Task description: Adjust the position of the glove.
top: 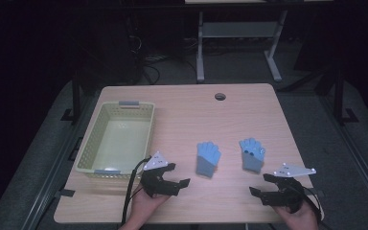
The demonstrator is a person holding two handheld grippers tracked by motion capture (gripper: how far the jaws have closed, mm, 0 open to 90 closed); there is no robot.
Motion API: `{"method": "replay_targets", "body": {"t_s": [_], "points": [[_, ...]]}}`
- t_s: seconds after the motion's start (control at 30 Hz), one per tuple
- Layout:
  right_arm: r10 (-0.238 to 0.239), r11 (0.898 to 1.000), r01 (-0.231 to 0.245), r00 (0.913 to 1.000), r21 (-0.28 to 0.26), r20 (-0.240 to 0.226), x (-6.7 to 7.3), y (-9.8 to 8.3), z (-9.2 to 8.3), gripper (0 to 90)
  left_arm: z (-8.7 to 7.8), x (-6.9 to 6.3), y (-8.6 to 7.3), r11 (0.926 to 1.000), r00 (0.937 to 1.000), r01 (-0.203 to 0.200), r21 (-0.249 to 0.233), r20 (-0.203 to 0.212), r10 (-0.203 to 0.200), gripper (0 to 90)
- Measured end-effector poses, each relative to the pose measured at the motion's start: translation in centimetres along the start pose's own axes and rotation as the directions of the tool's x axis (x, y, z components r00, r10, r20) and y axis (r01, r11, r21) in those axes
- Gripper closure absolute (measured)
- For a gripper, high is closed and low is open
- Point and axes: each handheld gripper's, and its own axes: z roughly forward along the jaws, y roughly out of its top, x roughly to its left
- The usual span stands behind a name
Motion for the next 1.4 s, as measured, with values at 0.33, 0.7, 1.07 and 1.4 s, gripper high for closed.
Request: {"method": "replay_targets", "body": {"t_s": [0.33, 0.7, 1.07, 1.4], "points": [[-0.015, 1.0, 0.015, 0.9998, 0.01, -0.012, 0.4, 0.4, 0.2, 23.1, -0.4, -0.3, -0.2, 1.0, 1.0, -0.006, -0.004, 0.007, 0.006, 16.6], [-0.031, 0.999, 0.031, 0.9995, 0.013, -0.009, 0.5, 2.4, 0.7, 20.4, -0.2, -0.4, -0.3, 0.9999, 1.0, -0.001, -0.01, 0.009, 0.001, 16.7], [-0.073, 0.996, 0.073, 0.9974, 0.056, -0.001, 0.1, 4.5, 1.4, 20.1, -1.0, 0.1, -0.1, 0.9991, 0.9998, 0.018, -0.038, -0.006, -0.018, 16.7], [-0.057, 0.993, 0.059, 0.9982, 0.107, -0.015, -0.8, 6.5, 1.6, 20.4, -1.1, 0.0, -0.1, 0.9992, 0.9999, 0.012, -0.039, -0.008, -0.013, 16.7]]}}
